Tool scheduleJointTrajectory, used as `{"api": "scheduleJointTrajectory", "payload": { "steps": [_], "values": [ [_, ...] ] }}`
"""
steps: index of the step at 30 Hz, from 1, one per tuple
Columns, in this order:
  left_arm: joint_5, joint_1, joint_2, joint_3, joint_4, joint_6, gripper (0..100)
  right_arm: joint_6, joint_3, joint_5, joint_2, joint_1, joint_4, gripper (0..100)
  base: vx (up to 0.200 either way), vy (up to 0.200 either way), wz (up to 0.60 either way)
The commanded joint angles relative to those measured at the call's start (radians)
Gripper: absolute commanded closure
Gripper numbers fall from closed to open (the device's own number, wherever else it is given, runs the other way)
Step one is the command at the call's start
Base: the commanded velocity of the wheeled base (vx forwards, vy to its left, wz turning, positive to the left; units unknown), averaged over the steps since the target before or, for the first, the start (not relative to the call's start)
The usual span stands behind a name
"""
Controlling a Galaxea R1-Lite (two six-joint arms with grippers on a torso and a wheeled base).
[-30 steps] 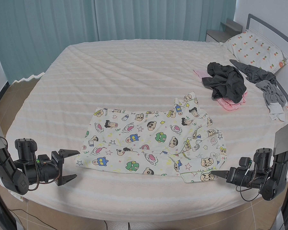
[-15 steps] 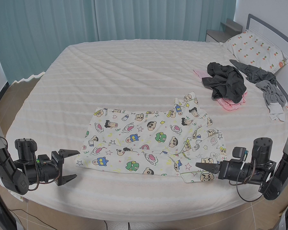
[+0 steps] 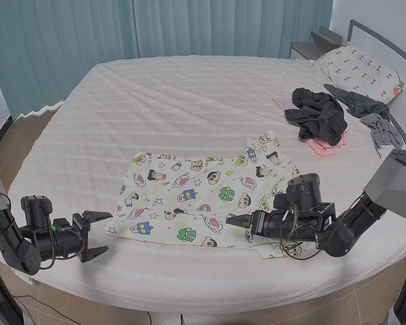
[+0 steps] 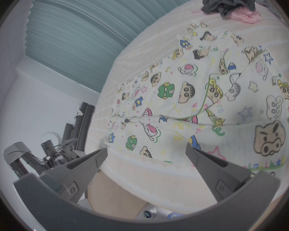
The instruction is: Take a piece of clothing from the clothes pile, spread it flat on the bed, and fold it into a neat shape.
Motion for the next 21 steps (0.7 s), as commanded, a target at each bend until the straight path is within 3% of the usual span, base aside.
{"api": "scheduleJointTrajectory", "payload": {
  "steps": [1, 10, 16, 21],
  "values": [
    [0.0, 0.0, 0.002, -0.001, 0.0, 0.004, 0, 0.013, -0.111, -0.052, 0.117, 0.062, 0.063, 0, 0.0, 0.0, 0.0],
    [0.028, -0.01, 0.008, -0.001, 0.0, 0.004, 0, 0.012, -0.16, -0.109, 0.174, 0.069, 0.066, 0, 0.0, 0.0, 0.0],
    [0.032, -0.013, 0.008, -0.001, 0.0, 0.004, 0, 0.005, -0.237, -0.218, 0.233, 0.066, 0.055, 0, 0.0, 0.0, 0.0],
    [0.032, -0.013, 0.008, -0.001, 0.0, 0.004, 0, 0.002, -0.255, -0.252, 0.237, 0.068, 0.015, 0, 0.0, 0.0, 0.0]
  ]
}}
